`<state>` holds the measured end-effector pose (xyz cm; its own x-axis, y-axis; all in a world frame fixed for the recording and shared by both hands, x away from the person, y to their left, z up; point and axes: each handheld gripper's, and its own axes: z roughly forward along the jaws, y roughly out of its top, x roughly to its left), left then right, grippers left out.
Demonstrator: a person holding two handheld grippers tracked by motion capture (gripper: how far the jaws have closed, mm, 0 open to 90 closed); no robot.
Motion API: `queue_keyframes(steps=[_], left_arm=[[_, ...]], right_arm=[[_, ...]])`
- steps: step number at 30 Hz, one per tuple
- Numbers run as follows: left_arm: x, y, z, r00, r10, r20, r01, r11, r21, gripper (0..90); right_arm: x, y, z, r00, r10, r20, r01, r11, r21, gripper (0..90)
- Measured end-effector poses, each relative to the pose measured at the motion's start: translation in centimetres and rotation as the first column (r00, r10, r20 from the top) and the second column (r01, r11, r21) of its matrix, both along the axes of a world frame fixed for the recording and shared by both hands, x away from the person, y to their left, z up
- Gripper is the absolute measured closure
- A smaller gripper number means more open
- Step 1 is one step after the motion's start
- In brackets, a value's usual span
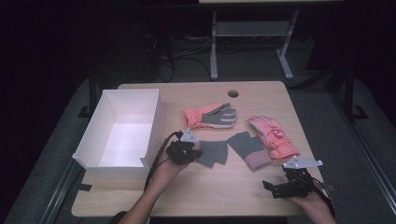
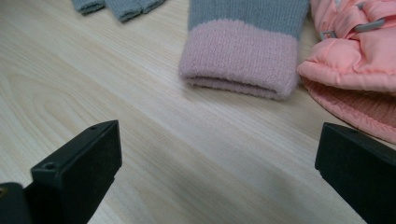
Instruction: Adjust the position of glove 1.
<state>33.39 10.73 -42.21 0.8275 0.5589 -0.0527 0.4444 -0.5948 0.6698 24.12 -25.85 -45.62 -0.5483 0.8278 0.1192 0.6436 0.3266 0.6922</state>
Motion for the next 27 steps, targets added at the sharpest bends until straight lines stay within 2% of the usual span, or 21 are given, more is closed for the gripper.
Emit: queue_keyframes(steps=[3, 6, 12, 14, 23, 27], left_arm=[[0.9, -0.4, 0.2, 0.9999, 0.009, 0.011, -0.009, 1.0, 0.001, 89.7], [1.7, -0.5, 0.2, 0.9998, 0.021, -0.001, -0.021, 0.9998, -0.004, 89.7], [3.2, -0.6, 0.1, 0.9995, 0.031, 0.003, -0.031, 0.9994, 0.011, 89.6], [4.1, -0.7, -0.2, 0.9991, 0.042, -0.007, -0.042, 0.999, 0.015, 89.7], [5.7, -0.4, -0.4, 0.9963, 0.086, 0.001, -0.086, 0.9961, 0.018, 89.7], [6.3, -0.2, -1.0, 0.9945, 0.105, -0.003, -0.104, 0.9934, 0.047, 89.7]], right_arm=[[0.0, 0.0, 0.0, 1.0, 0.003, 0.005, -0.003, 1.0, 0.0, 0.2], [-0.1, 0.1, 0.0, 0.9999, 0.01, 0.011, -0.01, 1.0, 0.002, 0.2], [-0.2, 0.1, 0.1, 0.9999, 0.005, 0.013, -0.005, 1.0, 0.002, 0.2], [-0.2, 0.1, 0.1, 0.9998, 0.011, 0.015, -0.011, 1.0, -0.002, 0.2], [-0.3, 0.0, 0.1, 0.9998, 0.004, 0.021, -0.004, 1.0, 0.001, 0.2], [-0.2, -0.2, 0.0, 0.9998, 0.008, 0.018, -0.008, 1.0, 0.001, 0.2]])
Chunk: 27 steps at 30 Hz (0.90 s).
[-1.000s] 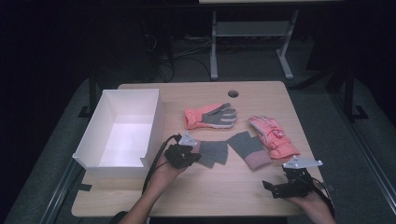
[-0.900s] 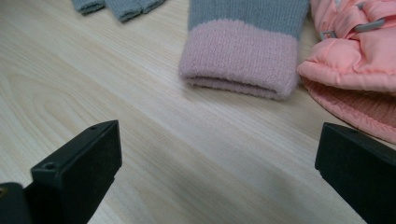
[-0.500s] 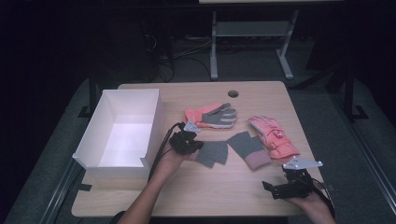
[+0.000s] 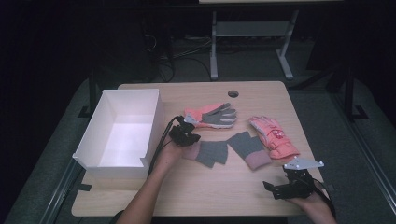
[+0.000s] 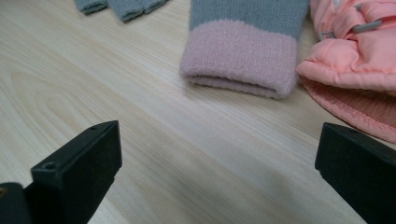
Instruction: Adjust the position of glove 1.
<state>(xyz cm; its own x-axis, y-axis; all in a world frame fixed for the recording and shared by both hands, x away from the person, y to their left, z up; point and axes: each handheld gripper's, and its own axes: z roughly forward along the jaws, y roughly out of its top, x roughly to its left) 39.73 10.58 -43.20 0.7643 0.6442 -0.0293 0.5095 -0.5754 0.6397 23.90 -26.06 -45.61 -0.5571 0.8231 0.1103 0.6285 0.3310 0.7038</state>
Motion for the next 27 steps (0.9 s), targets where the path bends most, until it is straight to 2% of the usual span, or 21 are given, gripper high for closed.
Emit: queue_keyframes(steps=[7, 8, 15, 20, 22, 23, 26, 27], left_arm=[[1.0, 0.0, -0.2, 0.9996, 0.025, 0.015, -0.025, 0.9996, 0.017, 89.7], [1.5, -0.1, -0.7, 0.9995, 0.033, 0.006, -0.033, 0.9989, 0.034, 89.7], [1.9, 0.0, -1.8, 0.998, 0.056, -0.031, -0.054, 0.9969, 0.057, 89.7], [0.9, 0.0, -1.8, 0.9982, 0.039, -0.045, -0.036, 0.9973, 0.064, 89.7], [-0.2, 0.0, -1.6, 0.9979, 0.019, -0.062, -0.014, 0.997, 0.077, 89.7], [-0.2, 0.0, -1.6, 0.9979, 0.019, -0.062, -0.014, 0.997, 0.077, 89.7], [-1.7, -0.1, -1.5, 0.9976, -0.017, -0.067, 0.024, 0.995, 0.097, 89.6], [-1.7, -0.1, -1.5, 0.9976, -0.017, -0.067, 0.024, 0.995, 0.097, 89.7]], right_arm=[[-0.1, -0.2, 0.0, 1.0, -0.008, 0.002, 0.008, 1.0, 0.006, 0.2], [-0.1, -0.1, 0.0, 1.0, -0.008, 0.001, 0.008, 1.0, 0.007, 0.2], [-0.1, -0.2, -0.1, 0.9999, -0.01, -0.002, 0.01, 1.0, 0.005, 0.2], [-0.1, -0.4, 0.0, 0.9999, -0.015, 0.0, 0.015, 1.0, 0.006, 0.2], [-0.1, -0.4, 0.0, 0.9999, -0.016, 0.001, 0.016, 1.0, 0.008, 0.2], [-0.1, -0.4, 0.0, 0.9999, -0.016, 0.001, 0.016, 1.0, 0.008, 0.2], [-0.3, -0.3, 0.1, 1.0, -0.006, 0.006, 0.006, 1.0, 0.008, 0.2], [-0.3, -0.3, 0.1, 1.0, -0.006, 0.006, 0.006, 1.0, 0.008, 0.2]])
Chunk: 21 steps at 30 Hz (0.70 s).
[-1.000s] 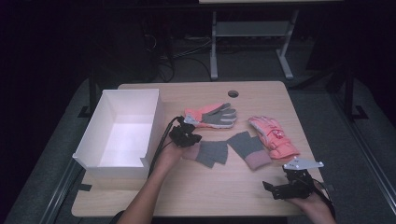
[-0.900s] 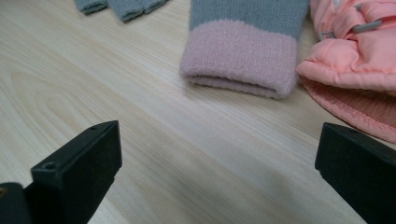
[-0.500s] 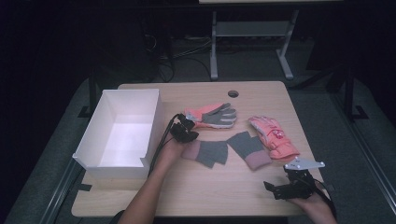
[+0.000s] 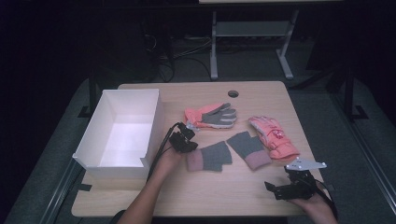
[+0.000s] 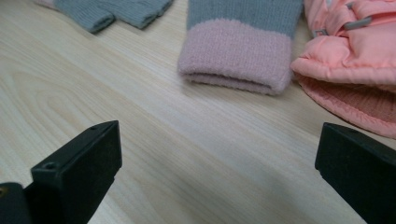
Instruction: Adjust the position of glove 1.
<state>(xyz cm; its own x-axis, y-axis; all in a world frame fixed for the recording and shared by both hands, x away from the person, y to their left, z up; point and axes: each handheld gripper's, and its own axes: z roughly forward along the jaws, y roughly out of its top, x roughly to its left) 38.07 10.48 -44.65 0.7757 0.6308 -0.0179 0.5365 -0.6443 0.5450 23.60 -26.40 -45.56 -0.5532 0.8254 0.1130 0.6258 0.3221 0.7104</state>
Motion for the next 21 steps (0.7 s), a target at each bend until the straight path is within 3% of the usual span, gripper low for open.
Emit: queue_keyframes(steps=[11, 21], left_arm=[[-4.5, 0.3, 0.3, 0.9962, -0.084, -0.023, 0.083, 0.996, -0.033, 89.7], [-7.2, 1.3, 0.0, 0.9891, -0.137, -0.054, 0.133, 0.9892, -0.06, 89.7]], right_arm=[[0.0, 0.2, 0.0, 1.0, 0.006, 0.0, -0.006, 1.0, -0.006, 0.2], [-0.1, 0.8, 0.4, 0.9997, 0.025, -0.007, -0.025, 1.0, -0.008, 0.2]])
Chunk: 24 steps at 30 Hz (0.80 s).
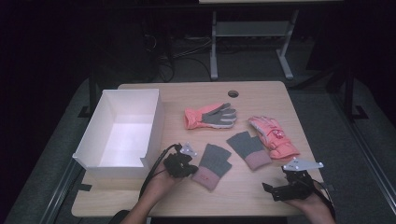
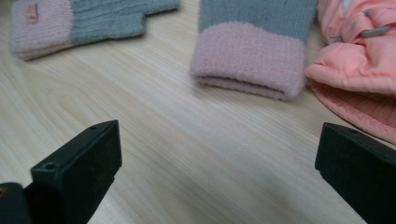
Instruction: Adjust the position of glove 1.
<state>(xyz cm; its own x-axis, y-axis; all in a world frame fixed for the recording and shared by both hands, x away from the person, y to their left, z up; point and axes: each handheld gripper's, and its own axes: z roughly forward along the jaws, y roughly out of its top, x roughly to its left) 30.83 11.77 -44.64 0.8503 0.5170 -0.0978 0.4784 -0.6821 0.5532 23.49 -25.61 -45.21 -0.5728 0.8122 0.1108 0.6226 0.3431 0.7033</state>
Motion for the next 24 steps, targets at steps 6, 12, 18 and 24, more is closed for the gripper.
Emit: queue_keyframes(steps=[6, 12, 18, 24], left_arm=[[0.0, -0.3, 0.1, 1.0, -0.002, -0.005, 0.002, 0.9999, -0.017, 89.7], [-0.1, -0.3, 0.4, 0.9997, -0.024, 0.004, 0.024, 0.9996, -0.018, 89.6], [0.2, 0.2, 0.7, 0.9997, -0.024, 0.005, 0.024, 0.9986, -0.046, 89.7], [0.2, 0.1, 0.6, 0.9996, -0.028, 0.003, 0.028, 0.9983, -0.052, 89.7]], right_arm=[[0.6, 0.8, 0.6, 1.0, 0.005, 0.007, -0.005, 1.0, 0.011, 4.8], [1.6, 2.7, 1.2, 0.9974, 0.05, 0.052, -0.052, 0.998, 0.041, 21.0], [3.1, 4.9, 1.5, 0.9929, 0.101, 0.063, -0.105, 0.992, 0.069, 48.2], [4.5, 7.7, 1.1, 0.9861, 0.156, 0.058, -0.159, 0.986, 0.055, 77.1]])
